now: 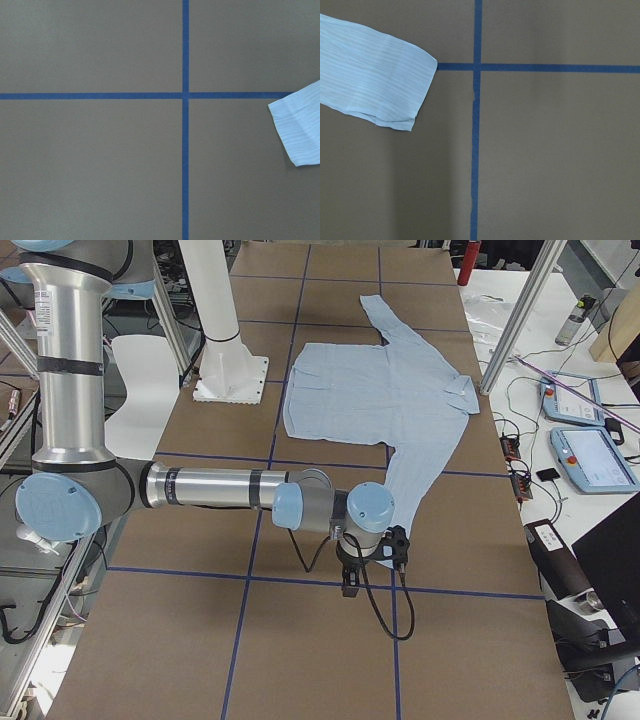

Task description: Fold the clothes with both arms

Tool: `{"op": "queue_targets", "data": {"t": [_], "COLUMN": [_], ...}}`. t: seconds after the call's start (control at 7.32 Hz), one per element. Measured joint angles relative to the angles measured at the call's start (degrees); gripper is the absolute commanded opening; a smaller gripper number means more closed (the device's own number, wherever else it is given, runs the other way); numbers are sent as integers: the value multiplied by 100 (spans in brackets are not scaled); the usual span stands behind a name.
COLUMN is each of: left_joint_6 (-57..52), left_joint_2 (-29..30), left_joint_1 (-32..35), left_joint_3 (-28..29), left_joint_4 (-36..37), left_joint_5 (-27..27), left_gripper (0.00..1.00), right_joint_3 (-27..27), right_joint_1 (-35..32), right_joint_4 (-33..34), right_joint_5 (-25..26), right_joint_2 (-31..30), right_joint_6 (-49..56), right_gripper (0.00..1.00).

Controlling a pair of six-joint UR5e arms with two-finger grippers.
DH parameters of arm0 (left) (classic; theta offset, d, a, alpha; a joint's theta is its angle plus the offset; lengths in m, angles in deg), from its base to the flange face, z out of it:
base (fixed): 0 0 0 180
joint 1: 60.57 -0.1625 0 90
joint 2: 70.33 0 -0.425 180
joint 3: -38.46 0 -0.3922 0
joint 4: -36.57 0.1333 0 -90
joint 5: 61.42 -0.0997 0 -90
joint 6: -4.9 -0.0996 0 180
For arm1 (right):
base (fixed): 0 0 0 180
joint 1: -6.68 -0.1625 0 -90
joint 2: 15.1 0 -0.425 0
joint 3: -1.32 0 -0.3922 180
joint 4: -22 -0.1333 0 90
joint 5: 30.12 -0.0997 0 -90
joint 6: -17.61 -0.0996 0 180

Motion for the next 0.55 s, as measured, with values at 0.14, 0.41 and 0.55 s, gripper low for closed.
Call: {"op": "queue_targets", "data": {"t": [0.14, 0.41, 0.55], "left_joint_6": [6, 27, 28], "left_joint_2": [130, 445, 538], "left_joint_1": [0, -17, -39], "left_joint_3": [22, 93, 158], "left_joint_4": [-5, -84, -251], "left_joint_5": [0, -8, -5], "left_gripper": [100, 100, 100], "right_joint_3": [-4, -47, -177], "right_joint_1": [37, 137, 189], "right_joint_4": [-6, -44, -180], "right_joint_5": [2, -49, -172], "right_joint_2": [71, 277, 324], "right_joint_6": [7, 10, 16], "right_gripper": [100, 100, 100]}}
